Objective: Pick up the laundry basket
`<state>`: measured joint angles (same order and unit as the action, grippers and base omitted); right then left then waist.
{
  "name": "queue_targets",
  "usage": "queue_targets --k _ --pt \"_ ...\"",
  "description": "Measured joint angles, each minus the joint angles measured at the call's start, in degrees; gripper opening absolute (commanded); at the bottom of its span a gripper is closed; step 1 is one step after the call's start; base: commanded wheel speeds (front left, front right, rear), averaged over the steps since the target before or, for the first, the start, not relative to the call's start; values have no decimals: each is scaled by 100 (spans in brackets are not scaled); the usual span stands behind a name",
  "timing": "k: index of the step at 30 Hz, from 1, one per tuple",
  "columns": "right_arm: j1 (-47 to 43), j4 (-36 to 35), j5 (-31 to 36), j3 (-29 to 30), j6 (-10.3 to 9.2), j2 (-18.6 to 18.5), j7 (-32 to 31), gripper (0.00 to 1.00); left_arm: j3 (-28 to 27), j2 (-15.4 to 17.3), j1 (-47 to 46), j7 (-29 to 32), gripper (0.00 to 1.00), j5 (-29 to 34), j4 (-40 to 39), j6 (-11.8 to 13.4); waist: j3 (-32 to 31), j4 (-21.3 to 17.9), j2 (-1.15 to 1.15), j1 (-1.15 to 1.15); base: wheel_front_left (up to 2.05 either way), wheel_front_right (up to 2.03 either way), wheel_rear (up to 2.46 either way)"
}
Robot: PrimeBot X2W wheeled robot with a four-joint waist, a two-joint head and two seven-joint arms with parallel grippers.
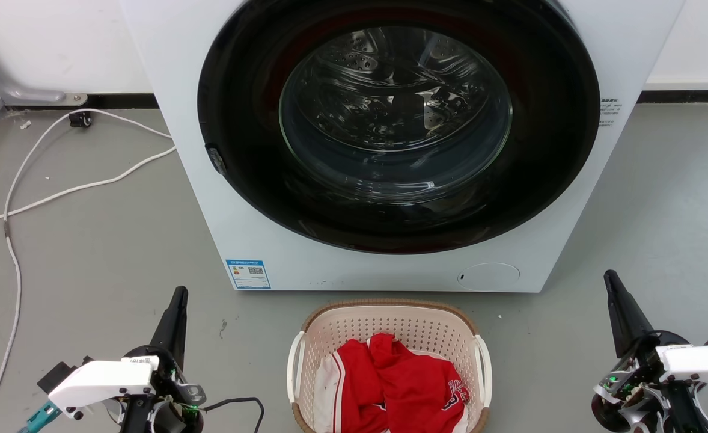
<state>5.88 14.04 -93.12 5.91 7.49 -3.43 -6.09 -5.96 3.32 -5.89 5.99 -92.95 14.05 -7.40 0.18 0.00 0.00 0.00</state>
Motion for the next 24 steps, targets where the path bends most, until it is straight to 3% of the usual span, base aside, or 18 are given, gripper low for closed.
queue_targets --k 24 --pt "2 1 32 18 0 11 -9 0 -18 -11 -1 33 0 9 0 0 0 0 0 0 0 0 0"
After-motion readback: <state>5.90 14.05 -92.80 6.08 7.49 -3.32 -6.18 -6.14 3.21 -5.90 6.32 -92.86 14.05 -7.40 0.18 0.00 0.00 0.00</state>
